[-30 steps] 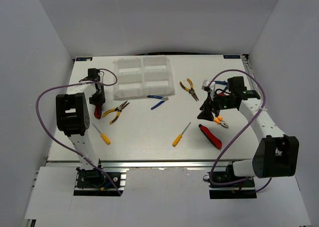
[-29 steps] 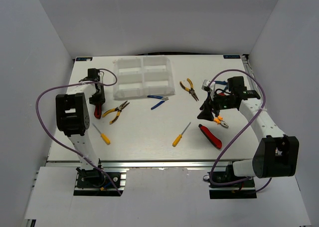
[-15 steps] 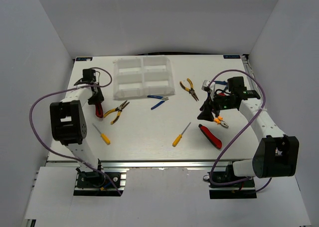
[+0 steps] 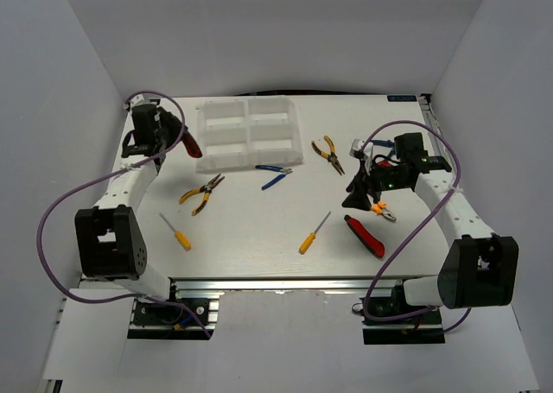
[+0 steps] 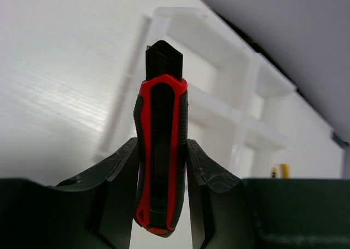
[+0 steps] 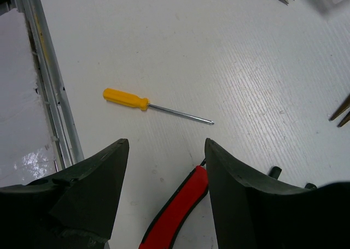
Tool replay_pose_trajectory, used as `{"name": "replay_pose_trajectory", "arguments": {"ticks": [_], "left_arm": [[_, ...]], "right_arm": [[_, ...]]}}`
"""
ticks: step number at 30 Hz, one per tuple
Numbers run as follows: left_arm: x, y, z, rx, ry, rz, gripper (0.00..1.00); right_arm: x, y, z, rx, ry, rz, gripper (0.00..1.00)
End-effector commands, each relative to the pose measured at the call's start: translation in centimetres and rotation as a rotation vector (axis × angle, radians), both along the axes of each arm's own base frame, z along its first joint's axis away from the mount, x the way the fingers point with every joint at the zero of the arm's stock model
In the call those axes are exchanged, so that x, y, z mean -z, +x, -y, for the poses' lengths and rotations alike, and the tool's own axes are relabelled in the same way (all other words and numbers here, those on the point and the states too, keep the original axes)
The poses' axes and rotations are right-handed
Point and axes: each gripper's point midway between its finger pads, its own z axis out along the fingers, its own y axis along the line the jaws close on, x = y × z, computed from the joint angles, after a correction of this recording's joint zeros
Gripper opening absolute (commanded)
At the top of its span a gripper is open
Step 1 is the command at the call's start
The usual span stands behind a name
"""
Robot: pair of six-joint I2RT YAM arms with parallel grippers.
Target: Sort the tools into containers
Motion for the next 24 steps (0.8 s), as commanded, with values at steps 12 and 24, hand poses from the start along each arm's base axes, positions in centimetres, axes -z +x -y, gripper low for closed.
{"name": "replay_pose_trajectory", "arguments": {"ticks": [12, 24], "left_arm": [[-1.2, 7.6, 8.3, -0.198, -0.145, 0.257, 0.0], [3.6, 9.5, 11.1, -0.13, -0.229, 0.172, 0.22]], "right_arm": [[-0.8, -1.0, -0.2, -0.022, 0.022, 0.051, 0.64], [-0.3, -1.1, -0.1, -0.001, 0.016, 0.038, 0.64]]}}
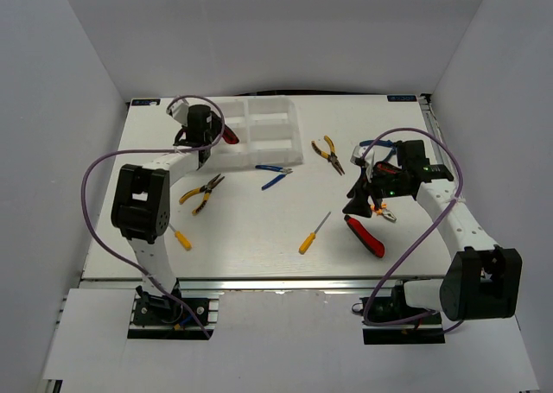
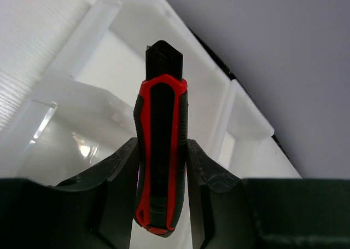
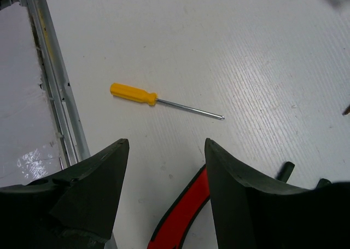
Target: Sort the tools into containers
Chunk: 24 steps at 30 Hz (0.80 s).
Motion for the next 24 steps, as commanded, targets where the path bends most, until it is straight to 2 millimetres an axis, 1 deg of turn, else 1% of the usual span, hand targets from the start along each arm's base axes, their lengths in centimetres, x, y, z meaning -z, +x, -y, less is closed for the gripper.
{"name": "replay_pose_trajectory", "arguments": {"ticks": [1, 2, 3, 4, 5, 7, 8, 11, 13, 14, 15, 16, 18, 19, 20, 21, 22, 23, 24], "left_arm": [[-0.4, 0.8, 2.2, 0.067, -0.081, 0.017, 0.27], [0.4, 0.7, 2.9, 0.087, -0.089, -0.002, 0.3], [0.9, 0.5, 3.1, 0.091, -0.098, -0.011, 0.35], [1.1, 0.3, 3.3, 0.094, -0.101, -0.014, 0.35], [1.2, 0.2, 3.6, 0.099, -0.102, -0.017, 0.38], [1.3, 0.0, 3.8, 0.107, -0.102, -0.024, 0.41], [1.5, -0.1, 3.9, 0.109, -0.102, -0.03, 0.46], [0.8, -0.3, 4.0, 0.119, -0.096, -0.028, 0.55], [-0.4, -0.5, 3.9, 0.126, -0.086, -0.012, 0.59], [-0.6, -0.7, 3.8, 0.127, -0.081, -0.013, 0.6], [-0.9, -0.9, 3.8, 0.131, -0.07, -0.011, 0.66], [-1.8, -1.0, 3.8, 0.141, -0.069, 0.001, 0.67], [-2.1, -1.4, 3.9, 0.159, -0.054, -0.011, 0.7], [-2.8, -1.8, 4.1, 0.174, -0.051, -0.007, 0.71], [-3.0, -2.2, 4.0, 0.179, -0.045, -0.012, 0.71], [-2.6, -2.8, 3.8, 0.186, -0.026, -0.026, 0.72], [-2.9, -3.3, 3.6, 0.184, -0.017, -0.025, 0.72], [-4.3, -4.1, 3.2, 0.18, -0.007, -0.007, 0.72], [-4.8, -4.6, 2.7, 0.18, 0.022, -0.005, 0.72]], "right_arm": [[-0.7, 0.7, -0.2, -0.001, 0.013, 0.029, 0.64], [-0.7, 0.8, -0.2, 0.002, 0.011, 0.03, 0.64], [-0.8, 0.9, -0.2, 0.004, 0.007, 0.032, 0.65], [-0.8, 1.0, -0.1, 0.006, 0.005, 0.034, 0.65], [-0.8, 1.0, -0.1, 0.006, 0.003, 0.034, 0.65], [-0.8, 1.1, 0.0, 0.01, -0.005, 0.035, 0.65], [-0.8, 1.2, 0.0, 0.012, -0.008, 0.033, 0.65], [-0.7, 1.7, 0.3, 0.035, -0.025, 0.027, 0.66], [-0.8, 2.3, 0.8, 0.077, -0.028, 0.007, 0.66], [-0.9, 2.6, 1.0, 0.094, -0.025, -0.002, 0.66], [-1.0, 3.0, 1.2, 0.112, -0.023, -0.004, 0.69], [-0.9, 3.5, 1.9, 0.151, -0.017, -0.033, 0.71], [-1.3, 4.5, 2.6, 0.19, -0.013, -0.037, 0.71], [-1.0, 5.4, 4.0, 0.238, -0.027, -0.047, 0.72], [-1.3, 6.1, 4.5, 0.265, -0.033, -0.043, 0.72], [-1.2, 6.6, 5.1, 0.286, -0.047, -0.043, 0.72], [-0.5, 7.4, 6.4, 0.327, -0.085, -0.052, 0.72], [-0.2, 7.8, 7.1, 0.333, -0.115, -0.036, 0.73], [-0.2, 8.4, 7.8, 0.34, -0.141, -0.02, 0.74]]}}
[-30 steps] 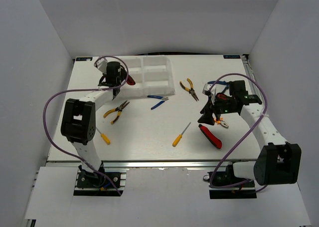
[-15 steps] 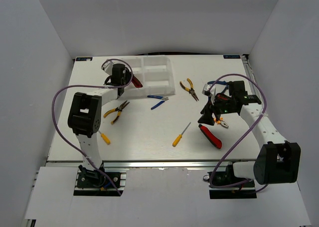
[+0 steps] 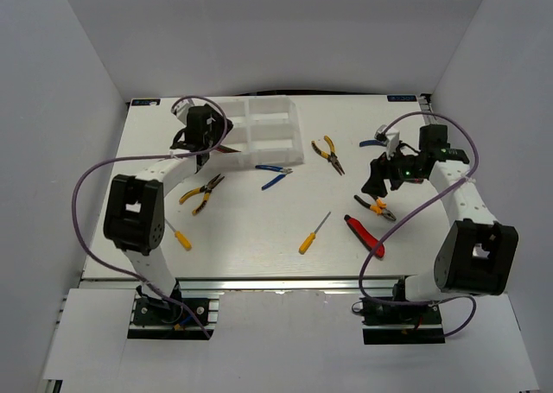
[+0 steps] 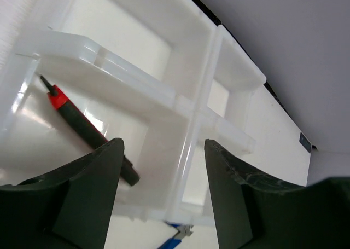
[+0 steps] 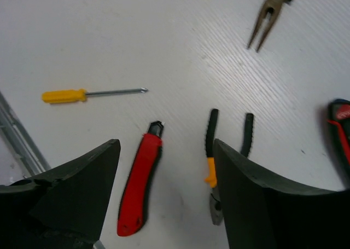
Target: Sort the tools into containers
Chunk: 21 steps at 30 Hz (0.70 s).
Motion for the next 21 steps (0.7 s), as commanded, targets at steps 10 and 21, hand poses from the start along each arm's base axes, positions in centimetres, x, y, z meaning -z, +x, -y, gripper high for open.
{"name": "replay_pose_trajectory", "arguments": {"ticks": [10, 21], "left_arm": [[-7.3, -10.5, -2.6, 0.114, 0.173, 0.05, 0.7], [-4.8, -18.5, -5.4, 0.024, 0.109, 0.047, 0.71]], "right_arm": [[4.4, 5.9, 8.8, -0.127, -0.391, 0.158, 0.89], [6.8, 11.6, 13.2, -0.079, -0.502, 0.134, 0.89]]}}
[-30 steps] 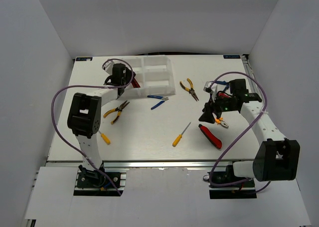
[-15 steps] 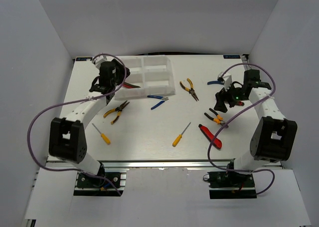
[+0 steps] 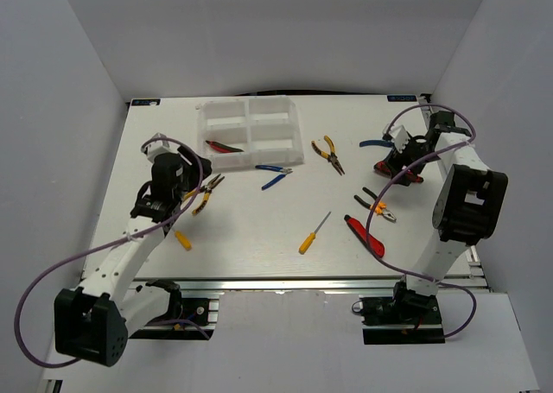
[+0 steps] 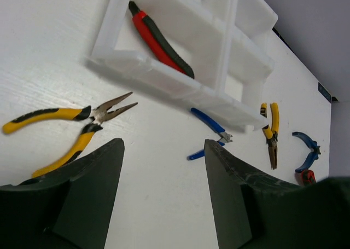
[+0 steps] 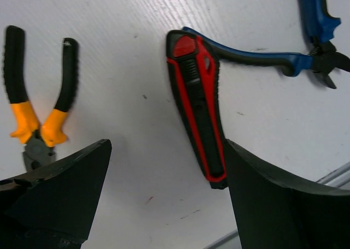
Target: Sort the tools into containers
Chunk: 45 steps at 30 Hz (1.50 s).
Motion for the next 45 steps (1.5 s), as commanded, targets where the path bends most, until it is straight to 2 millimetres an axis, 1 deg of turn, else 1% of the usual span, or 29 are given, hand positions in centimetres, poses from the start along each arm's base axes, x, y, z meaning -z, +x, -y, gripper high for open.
{"name": "replay_pose_trajectory", "arguments": {"ticks": [1, 2, 3, 6, 14, 17, 23, 24, 26, 27, 29, 30, 31, 32, 33, 34, 35, 36, 37, 38, 39, 40, 41, 42, 43, 44, 45], "left_arm": [[0.5, -1.6, -1.0, -0.049, -0.029, 0.007, 0.71], [0.2, -1.9, -1.3, -0.063, -0.03, 0.018, 0.72], [0.2, -2.0, -1.4, -0.067, -0.028, 0.018, 0.73], [0.6, -2.3, -1.7, -0.075, -0.007, -0.006, 0.74], [0.9, -2.5, -1.7, -0.084, -0.019, -0.024, 0.74], [1.0, -2.5, -1.8, -0.085, -0.017, -0.028, 0.74], [1.3, -2.5, -1.7, -0.085, -0.022, -0.033, 0.74], [1.2, -2.5, -1.6, -0.083, -0.025, -0.031, 0.74], [1.1, -2.4, -1.5, -0.076, -0.029, -0.029, 0.74], [1.1, -2.4, -1.4, -0.074, -0.03, -0.03, 0.74], [1.0, -2.4, -1.4, -0.075, -0.032, -0.027, 0.74], [1.0, -2.4, -1.4, -0.076, -0.034, -0.027, 0.74], [1.0, -2.3, -1.4, -0.073, -0.036, -0.024, 0.74], [0.9, -2.3, -1.3, -0.073, -0.04, -0.021, 0.74], [0.9, -2.3, -1.3, -0.073, -0.041, -0.021, 0.74], [0.8, -2.2, -1.3, -0.072, -0.045, -0.017, 0.74], [0.7, -2.2, -1.2, -0.067, -0.048, -0.015, 0.74], [0.6, -2.2, -1.1, -0.062, -0.049, -0.011, 0.75], [0.3, -2.1, -0.9, -0.056, -0.055, -0.002, 0.75], [0.1, -2.0, -0.7, -0.047, -0.059, 0.006, 0.74], [-0.1, -1.9, -0.4, -0.026, -0.068, 0.012, 0.74], [-0.5, -1.8, -0.1, -0.013, -0.08, 0.033, 0.75], [-0.8, -1.6, 0.4, 0.007, -0.092, 0.045, 0.75], [-1.7, -1.4, 1.3, 0.052, -0.119, 0.078, 0.75], [-1.9, -1.3, 1.8, 0.076, -0.138, 0.089, 0.75], [-2.0, -1.2, 2.5, 0.1, -0.171, 0.097, 0.75], [-3.4, -0.7, 3.3, 0.134, -0.209, 0.156, 0.75]], "right_arm": [[-0.8, 2.1, 1.1, -0.009, -0.049, 0.055, 0.89], [-0.4, 2.3, 1.2, -0.007, -0.051, 0.05, 0.89], [0.2, 2.6, 1.3, -0.003, -0.048, 0.033, 0.89], [1.2, 3.0, 1.1, -0.001, -0.026, -0.006, 0.89], [2.8, 4.1, 1.2, 0.021, -0.013, -0.01, 0.88], [3.4, 4.2, 1.3, 0.022, -0.017, -0.018, 0.87], [5.3, 3.7, 1.5, 0.014, -0.027, -0.057, 0.8], [5.5, 3.5, 1.5, 0.014, -0.03, -0.061, 0.77], [5.9, 3.1, 1.5, 0.006, -0.031, -0.073, 0.72], [6.0, 3.0, 1.5, 0.005, -0.036, -0.074, 0.67], [6.1, 2.4, 1.5, -0.003, -0.044, -0.073, 0.6], [5.9, 2.4, 1.6, -0.009, -0.052, -0.064, 0.51], [5.9, 2.2, 1.6, -0.013, -0.057, -0.059, 0.45], [5.2, 2.2, 1.6, -0.017, -0.064, -0.036, 0.4], [5.2, 1.6, 1.5, -0.031, -0.066, -0.037, 0.31], [4.9, 1.5, 1.4, -0.036, -0.066, -0.027, 0.27], [3.5, 1.7, 1.4, -0.038, -0.072, 0.008, 0.27], [3.3, 1.2, 1.1, -0.043, -0.058, 0.007, 0.19], [2.7, 0.9, 0.8, -0.046, -0.046, 0.009, 0.17], [1.2, 0.8, 0.6, -0.047, -0.038, 0.035, 0.15], [0.2, 0.7, -0.2, -0.057, -0.004, 0.048, 0.11], [-1.5, 0.4, -0.8, -0.055, 0.018, 0.063, 0.1], [-2.4, 0.1, -1.7, -0.067, 0.041, 0.068, 0.08], [-3.4, -0.2, -3.1, -0.085, 0.089, 0.07, 0.05], [-4.3, -0.6, -4.0, -0.087, 0.115, 0.067, 0.04], [-5.6, -1.2, -5.7, -0.11, 0.137, 0.072, 0.04], [-6.5, -1.6, -7.2, -0.125, 0.183, 0.074, 0.04]]}}
